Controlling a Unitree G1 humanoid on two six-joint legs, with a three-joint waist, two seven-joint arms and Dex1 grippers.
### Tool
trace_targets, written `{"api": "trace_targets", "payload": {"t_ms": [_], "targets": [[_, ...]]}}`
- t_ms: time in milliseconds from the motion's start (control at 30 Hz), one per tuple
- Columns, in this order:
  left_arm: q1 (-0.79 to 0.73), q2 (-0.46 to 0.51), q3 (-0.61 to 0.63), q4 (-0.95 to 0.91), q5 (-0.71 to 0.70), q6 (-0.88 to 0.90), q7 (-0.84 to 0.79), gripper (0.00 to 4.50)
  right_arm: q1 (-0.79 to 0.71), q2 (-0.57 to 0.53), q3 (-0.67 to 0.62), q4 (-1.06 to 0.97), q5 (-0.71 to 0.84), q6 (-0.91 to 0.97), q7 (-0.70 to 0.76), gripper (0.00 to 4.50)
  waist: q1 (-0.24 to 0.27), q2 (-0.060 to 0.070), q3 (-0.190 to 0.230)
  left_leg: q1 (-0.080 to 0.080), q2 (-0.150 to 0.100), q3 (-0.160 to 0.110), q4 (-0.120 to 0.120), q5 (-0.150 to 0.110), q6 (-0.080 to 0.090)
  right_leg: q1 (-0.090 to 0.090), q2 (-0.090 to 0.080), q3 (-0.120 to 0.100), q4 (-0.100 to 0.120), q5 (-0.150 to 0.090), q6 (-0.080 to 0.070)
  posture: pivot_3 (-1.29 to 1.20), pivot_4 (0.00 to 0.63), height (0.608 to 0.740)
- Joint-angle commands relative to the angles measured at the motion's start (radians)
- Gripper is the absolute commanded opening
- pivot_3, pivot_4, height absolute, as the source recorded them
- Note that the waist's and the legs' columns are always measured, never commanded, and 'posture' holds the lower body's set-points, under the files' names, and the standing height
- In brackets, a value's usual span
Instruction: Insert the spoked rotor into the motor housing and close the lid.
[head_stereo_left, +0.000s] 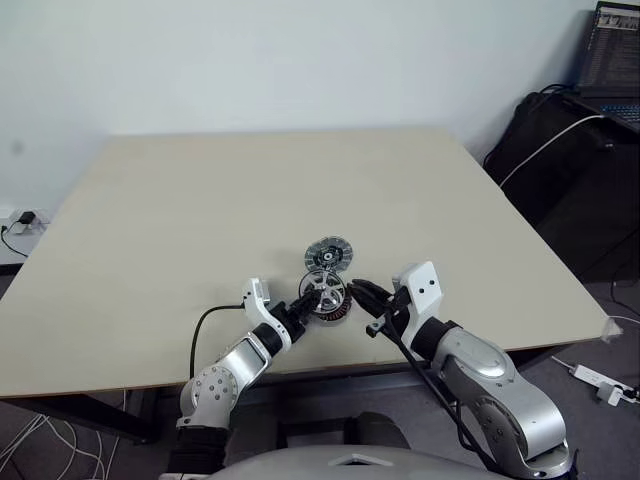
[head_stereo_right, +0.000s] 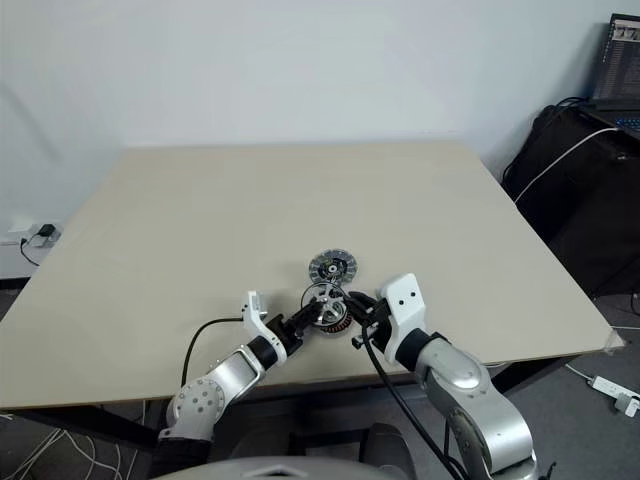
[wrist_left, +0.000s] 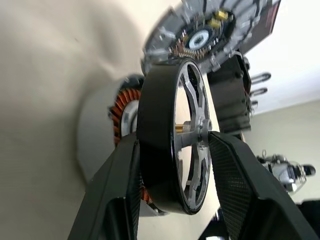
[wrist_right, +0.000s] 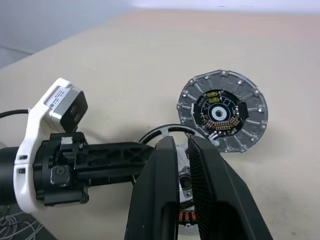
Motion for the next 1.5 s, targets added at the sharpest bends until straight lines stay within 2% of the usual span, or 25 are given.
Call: {"api": "trace_targets", "payload": {"t_ms": [33, 433, 700, 733, 1067, 1367, 1500], "targets": [[-0.025, -0.062, -0.011, -0.008, -0.017, 0.027, -0.008, 1.81, 0.002, 0.000, -0.006, -0.042, 0.009, -0.021, -0.009, 0.49, 0.001, 0.000, 0.000, 0.000, 0.000, 0.000, 0.000, 0.000, 0.000, 0.000, 0.000, 0.000, 0.000, 0.000, 0.000, 0.00, 0.000, 0.740], [-0.025, -0.062, 0.006, -0.023, -0.020, 0.064, 0.007, 1.81, 0.005, 0.003, -0.004, -0.037, 0.008, -0.026, -0.024, 0.49, 0.009, 0.000, 0.000, 0.000, 0.000, 0.000, 0.000, 0.000, 0.000, 0.000, 0.000, 0.000, 0.000, 0.000, 0.000, 0.00, 0.000, 0.740], [-0.023, -0.066, 0.014, -0.052, -0.042, 0.046, -0.009, 4.33, 0.001, 0.000, -0.003, -0.034, 0.006, -0.025, -0.023, 0.49, 0.011, 0.001, -0.001, 0.001, 0.000, 0.000, 0.001, -0.002, -0.003, 0.001, -0.001, 0.000, 0.001, 0.000, 0.000, 0.00, 0.000, 0.740], [-0.022, -0.065, 0.015, -0.058, -0.044, 0.041, -0.012, 4.47, 0.000, 0.000, -0.003, -0.033, 0.006, -0.025, -0.023, 0.49, 0.011, 0.001, -0.001, 0.001, 0.000, 0.000, 0.001, -0.002, -0.003, 0.001, -0.001, 0.000, 0.001, 0.000, 0.000, 0.00, 0.000, 0.740], [-0.013, -0.056, 0.022, -0.111, -0.032, -0.003, -0.004, 4.47, -0.008, -0.002, -0.001, -0.022, 0.004, -0.026, -0.020, 0.49, 0.011, 0.000, 0.000, 0.000, 0.000, 0.000, 0.001, -0.002, -0.003, 0.000, 0.000, 0.000, 0.001, 0.000, 0.000, 0.00, 0.000, 0.740], [-0.011, -0.025, -0.003, -0.123, 0.062, -0.075, -0.034, 4.47, -0.016, 0.000, 0.006, -0.011, 0.004, -0.026, -0.017, 0.49, 0.010, 0.000, 0.000, 0.000, 0.000, 0.000, 0.001, -0.002, -0.003, 0.000, 0.000, 0.000, 0.000, 0.000, 0.000, 0.00, 0.000, 0.740], [-0.006, -0.003, -0.039, -0.116, 0.146, -0.116, -0.056, 4.47, -0.017, -0.001, 0.007, -0.008, 0.003, -0.025, -0.017, 0.49, 0.011, 0.000, 0.000, 0.000, 0.000, 0.000, 0.001, -0.002, -0.003, 0.000, 0.000, 0.000, 0.000, 0.000, 0.000, 0.00, 0.000, 0.740]]}}
